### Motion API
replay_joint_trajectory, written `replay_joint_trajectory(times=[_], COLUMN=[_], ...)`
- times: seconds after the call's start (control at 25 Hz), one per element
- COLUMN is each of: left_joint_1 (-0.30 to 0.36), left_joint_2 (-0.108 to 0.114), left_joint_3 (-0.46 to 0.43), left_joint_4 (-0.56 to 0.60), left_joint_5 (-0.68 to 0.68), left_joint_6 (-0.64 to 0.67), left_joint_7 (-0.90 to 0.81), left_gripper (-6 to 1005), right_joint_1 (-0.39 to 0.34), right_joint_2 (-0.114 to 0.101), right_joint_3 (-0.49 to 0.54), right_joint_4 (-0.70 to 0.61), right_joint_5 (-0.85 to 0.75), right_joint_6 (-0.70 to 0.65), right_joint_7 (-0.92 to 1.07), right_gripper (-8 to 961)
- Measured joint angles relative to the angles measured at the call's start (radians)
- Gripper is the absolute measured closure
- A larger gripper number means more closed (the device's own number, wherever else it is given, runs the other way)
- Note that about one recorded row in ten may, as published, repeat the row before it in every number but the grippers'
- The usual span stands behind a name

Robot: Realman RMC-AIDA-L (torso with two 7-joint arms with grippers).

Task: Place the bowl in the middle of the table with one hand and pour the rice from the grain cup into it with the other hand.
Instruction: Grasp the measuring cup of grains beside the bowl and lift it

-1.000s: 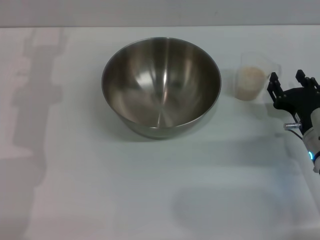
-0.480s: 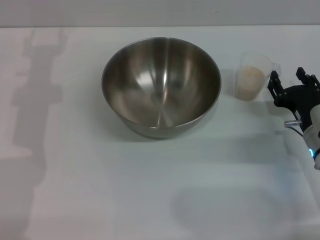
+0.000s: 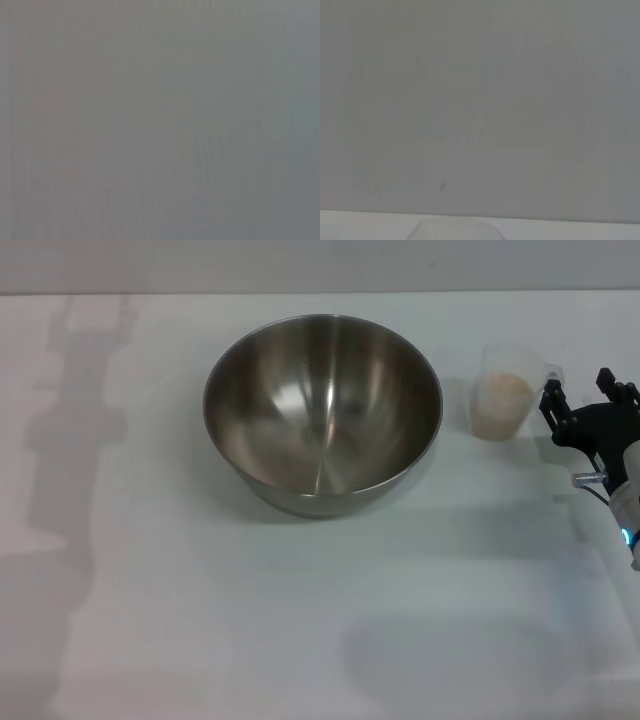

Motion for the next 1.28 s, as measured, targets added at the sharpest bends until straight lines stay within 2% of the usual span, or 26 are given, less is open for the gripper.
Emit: replay_joint_trajectory(times=[0.84,1.0,1.28], left_joint_1=[-0.015,-0.012,-0.005], left_joint_2=[-0.002,-0.003,-0.003], left_joint_3=[0.0,0.0,0.003], left_joint_4=[-0.007,-0.008,-0.018], left_joint_5=[-0.003,-0.003,-0.003], left_joint_6=[0.0,0.0,0.0], left_joint_7=[-0.002,-0.002,-0.003], left_gripper=[207,207,207], right_joint_1=[0.044,0.049,0.049], right_joint_2=[-0.002,-0.002,-0.002], right_joint_3=[0.012,0.008,0.002], right_joint_4=[-0.06,-0.065,-0.075], right_joint_5=[-0.002,-0.006,-0.009], right_joint_6=[0.038,0.042,0.04], right_joint_7=[0.049,0.049,0.049], right_gripper=[449,682,825])
